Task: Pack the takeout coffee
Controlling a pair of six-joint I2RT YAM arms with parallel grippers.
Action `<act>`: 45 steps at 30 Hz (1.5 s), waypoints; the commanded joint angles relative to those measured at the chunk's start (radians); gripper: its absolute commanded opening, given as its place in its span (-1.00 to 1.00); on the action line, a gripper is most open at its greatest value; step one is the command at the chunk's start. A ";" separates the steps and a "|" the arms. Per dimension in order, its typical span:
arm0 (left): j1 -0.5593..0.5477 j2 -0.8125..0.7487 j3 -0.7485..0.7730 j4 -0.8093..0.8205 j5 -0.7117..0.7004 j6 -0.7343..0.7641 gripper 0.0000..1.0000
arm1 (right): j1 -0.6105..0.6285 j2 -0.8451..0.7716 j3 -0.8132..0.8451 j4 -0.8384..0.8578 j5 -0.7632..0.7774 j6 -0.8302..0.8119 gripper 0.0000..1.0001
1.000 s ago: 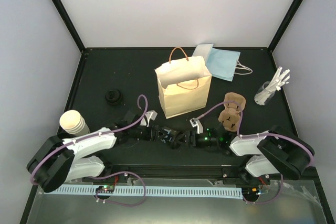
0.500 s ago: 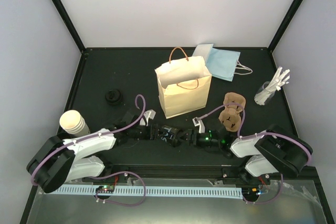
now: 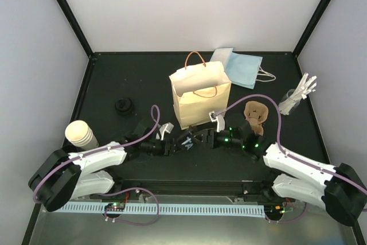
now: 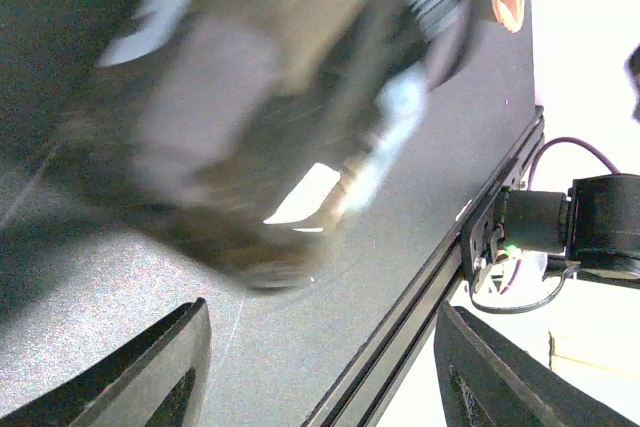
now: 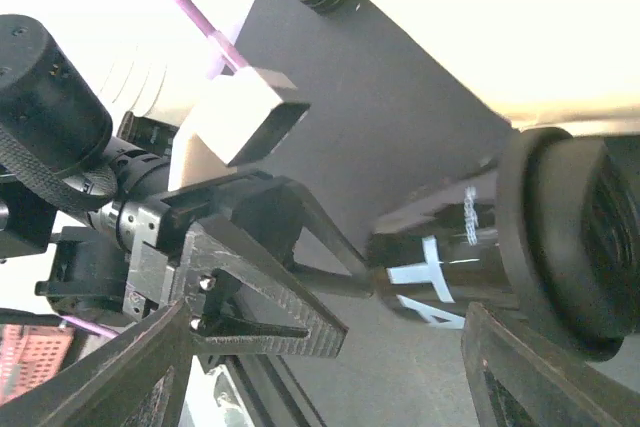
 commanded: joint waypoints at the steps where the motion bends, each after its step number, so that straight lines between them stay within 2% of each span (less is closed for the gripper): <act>1: -0.005 -0.005 0.014 0.038 0.025 0.002 0.26 | 0.005 -0.034 0.095 -0.355 0.064 -0.175 0.52; 5: -0.005 0.034 0.004 0.065 0.035 0.003 0.27 | 0.005 -0.014 0.144 -0.416 0.034 -0.218 0.52; 9: -0.005 0.032 0.002 0.024 -0.019 0.028 0.26 | -0.006 0.020 0.217 -0.522 0.116 -0.265 0.52; 14: -0.019 0.022 0.009 0.022 -0.046 0.053 0.27 | -0.067 0.063 0.270 -0.577 0.121 -0.411 0.52; 16: -0.047 0.030 0.024 0.016 -0.066 0.075 0.37 | -0.075 0.095 0.300 -0.597 0.135 -0.461 0.52; 20: -0.101 0.039 0.039 0.013 -0.141 0.088 0.77 | -0.107 0.142 0.321 -0.572 0.135 -0.481 0.52; 25: -0.155 0.069 0.111 -0.072 -0.252 0.132 0.97 | -0.119 0.155 0.319 -0.542 0.117 -0.459 0.52; 33: -0.257 0.158 0.272 -0.271 -0.488 0.172 0.97 | -0.122 0.139 0.308 -0.541 0.105 -0.456 0.52; 45: -0.285 0.281 0.355 -0.332 -0.551 0.174 0.95 | -0.128 0.104 0.278 -0.537 0.108 -0.440 0.52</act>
